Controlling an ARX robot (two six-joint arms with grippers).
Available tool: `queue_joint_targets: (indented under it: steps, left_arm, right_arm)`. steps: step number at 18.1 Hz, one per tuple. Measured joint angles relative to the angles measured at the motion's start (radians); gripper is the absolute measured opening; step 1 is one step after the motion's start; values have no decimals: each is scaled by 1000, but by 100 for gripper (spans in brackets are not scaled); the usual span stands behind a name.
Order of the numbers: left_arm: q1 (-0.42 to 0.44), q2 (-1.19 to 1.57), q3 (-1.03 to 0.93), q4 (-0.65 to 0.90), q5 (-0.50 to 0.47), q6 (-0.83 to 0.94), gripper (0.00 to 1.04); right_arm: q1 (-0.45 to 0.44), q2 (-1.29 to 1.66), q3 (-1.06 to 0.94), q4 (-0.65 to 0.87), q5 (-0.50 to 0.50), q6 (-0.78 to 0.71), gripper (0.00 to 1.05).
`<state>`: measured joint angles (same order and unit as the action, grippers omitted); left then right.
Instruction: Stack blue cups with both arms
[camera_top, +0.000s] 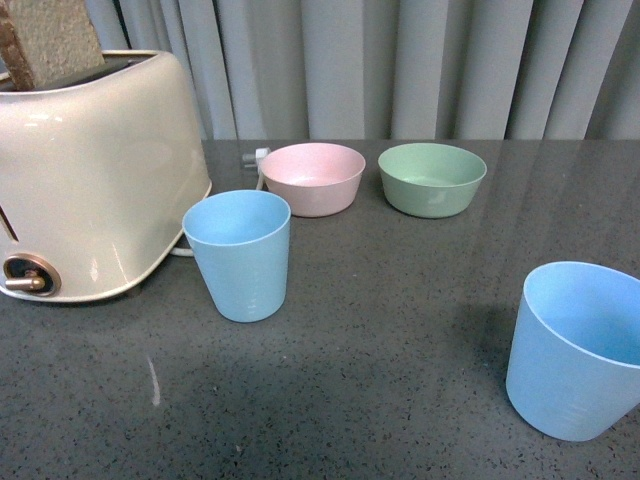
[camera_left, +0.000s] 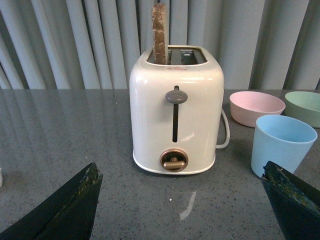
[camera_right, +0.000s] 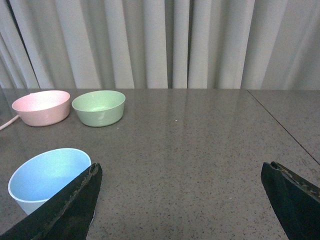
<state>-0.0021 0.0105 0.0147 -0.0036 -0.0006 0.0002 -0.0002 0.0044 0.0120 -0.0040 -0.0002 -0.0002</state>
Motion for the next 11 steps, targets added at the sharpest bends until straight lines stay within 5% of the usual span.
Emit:
queue_joint_targets:
  steps: [11]
  left_arm:
    - [0,0,0,0,0,0,98]
  right_arm:
    - [0,0,0,0,0,0,98]
